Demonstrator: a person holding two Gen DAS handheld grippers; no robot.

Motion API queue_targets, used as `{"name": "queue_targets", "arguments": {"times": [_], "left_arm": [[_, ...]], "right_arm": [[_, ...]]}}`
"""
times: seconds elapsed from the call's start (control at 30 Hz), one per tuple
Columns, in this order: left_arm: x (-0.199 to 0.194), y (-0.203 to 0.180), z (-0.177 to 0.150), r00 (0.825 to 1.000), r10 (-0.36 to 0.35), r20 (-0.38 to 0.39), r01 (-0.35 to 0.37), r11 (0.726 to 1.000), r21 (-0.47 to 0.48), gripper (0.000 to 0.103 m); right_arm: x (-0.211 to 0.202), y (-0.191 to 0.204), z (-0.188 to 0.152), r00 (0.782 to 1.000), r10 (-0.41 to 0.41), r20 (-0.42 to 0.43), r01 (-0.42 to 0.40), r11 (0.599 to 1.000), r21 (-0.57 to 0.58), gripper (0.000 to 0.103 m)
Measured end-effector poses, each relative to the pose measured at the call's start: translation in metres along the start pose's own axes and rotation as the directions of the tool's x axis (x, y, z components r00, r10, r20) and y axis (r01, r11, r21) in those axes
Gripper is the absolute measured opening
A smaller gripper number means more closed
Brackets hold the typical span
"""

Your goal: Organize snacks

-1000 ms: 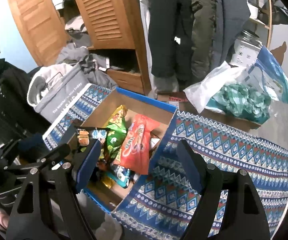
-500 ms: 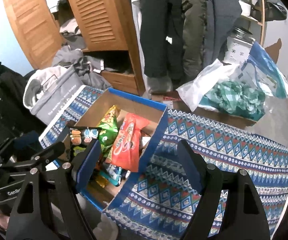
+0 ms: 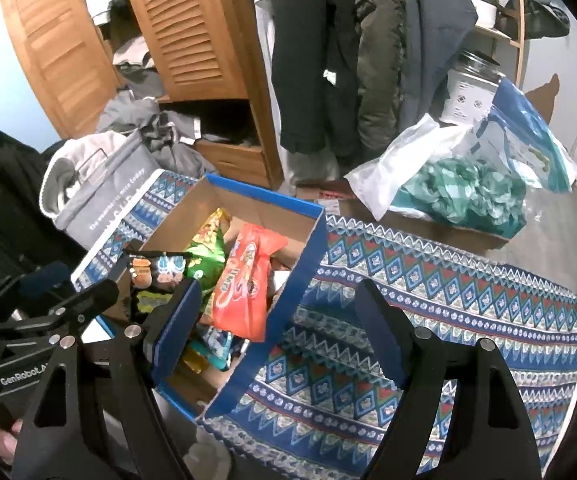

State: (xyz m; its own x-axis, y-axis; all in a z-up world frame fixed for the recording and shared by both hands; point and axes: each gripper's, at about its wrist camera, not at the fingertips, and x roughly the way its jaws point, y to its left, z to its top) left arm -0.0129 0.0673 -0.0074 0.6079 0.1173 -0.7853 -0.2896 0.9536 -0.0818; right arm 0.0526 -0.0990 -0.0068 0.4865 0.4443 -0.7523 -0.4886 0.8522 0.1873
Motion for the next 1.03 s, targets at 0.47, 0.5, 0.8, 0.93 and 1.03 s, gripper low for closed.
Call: {"name": "queue_targets", "arguments": {"times": [0.47, 0.5, 0.8, 0.93, 1.03], "left_arm": [[0.0043, -0.0058, -0.0027, 0.999, -0.001, -0.036, 0.002, 1.0, 0.016, 0.089], [0.0039, -0.0054, -0.0028, 0.999, -0.002, -0.036, 0.002, 1.0, 0.014, 0.089], [0.0025, -0.0078, -0.0035, 1.0, -0.006, -0.028, 0.007, 1.0, 0.023, 0.093], [0.0004, -0.008, -0.003, 1.0, -0.006, -0.013, 0.007, 1.0, 0.023, 0.093], [0.0005, -0.0065, -0.0024, 1.0, -0.016, -0.015, 0.016, 1.0, 0.011, 0.093]], "right_arm": [[0.0011, -0.0004, -0.0007, 1.0, -0.001, -0.002, 0.001, 1.0, 0.001, 0.079], [0.0012, -0.0007, -0.0009, 1.0, -0.002, -0.002, 0.002, 1.0, 0.001, 0.079], [0.0012, 0.0001, -0.0007, 1.0, -0.001, -0.002, 0.001, 1.0, 0.0, 0.079], [0.0011, 0.0003, -0.0006, 1.0, -0.002, -0.002, 0.002, 1.0, 0.001, 0.079], [0.0013, 0.0002, -0.0007, 1.0, -0.002, -0.001, 0.002, 1.0, 0.001, 0.079]]}}
